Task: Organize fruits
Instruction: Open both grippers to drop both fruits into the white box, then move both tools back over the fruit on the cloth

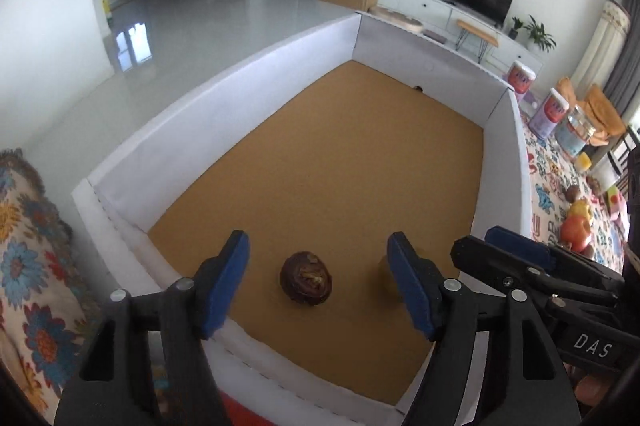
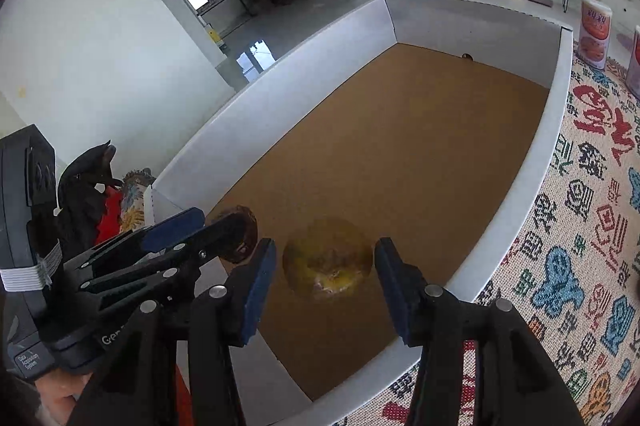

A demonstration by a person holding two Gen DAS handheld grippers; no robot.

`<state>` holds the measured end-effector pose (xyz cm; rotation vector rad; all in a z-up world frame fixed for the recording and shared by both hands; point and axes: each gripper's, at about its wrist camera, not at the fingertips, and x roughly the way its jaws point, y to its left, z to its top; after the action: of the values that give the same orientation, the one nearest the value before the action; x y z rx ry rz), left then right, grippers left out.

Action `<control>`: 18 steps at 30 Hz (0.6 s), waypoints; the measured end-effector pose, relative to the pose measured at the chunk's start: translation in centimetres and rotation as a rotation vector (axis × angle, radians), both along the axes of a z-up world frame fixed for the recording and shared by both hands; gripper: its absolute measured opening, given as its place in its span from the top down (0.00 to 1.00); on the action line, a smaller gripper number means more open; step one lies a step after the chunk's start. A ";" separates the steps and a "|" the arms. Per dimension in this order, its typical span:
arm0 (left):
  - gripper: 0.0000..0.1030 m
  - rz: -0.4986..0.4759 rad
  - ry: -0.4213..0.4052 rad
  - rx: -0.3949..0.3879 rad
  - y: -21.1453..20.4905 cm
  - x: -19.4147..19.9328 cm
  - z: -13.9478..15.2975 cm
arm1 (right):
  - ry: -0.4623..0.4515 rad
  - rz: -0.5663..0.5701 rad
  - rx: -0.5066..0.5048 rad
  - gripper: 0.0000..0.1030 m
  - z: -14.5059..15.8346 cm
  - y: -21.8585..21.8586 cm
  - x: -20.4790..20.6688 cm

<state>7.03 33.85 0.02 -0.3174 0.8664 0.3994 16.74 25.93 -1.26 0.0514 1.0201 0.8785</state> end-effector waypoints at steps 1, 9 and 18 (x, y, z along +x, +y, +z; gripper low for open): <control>0.21 -0.002 -0.008 0.006 -0.3 -0.2 0.2 | 0.004 -0.020 0.013 0.41 0.0 -0.5 0.3; 0.16 -0.199 -0.091 0.023 -8.5 -0.7 2.1 | -0.131 -0.162 0.072 0.29 3.4 -13.7 -0.4; 0.10 -0.564 -0.048 -0.035 -25.2 2.0 -3.4 | -0.272 -0.489 -0.173 0.16 -1.0 -37.0 -4.0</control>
<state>9.06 8.66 -3.35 -0.1041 0.8763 -0.1467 12.69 -11.04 -2.28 0.0320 0.7753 0.3383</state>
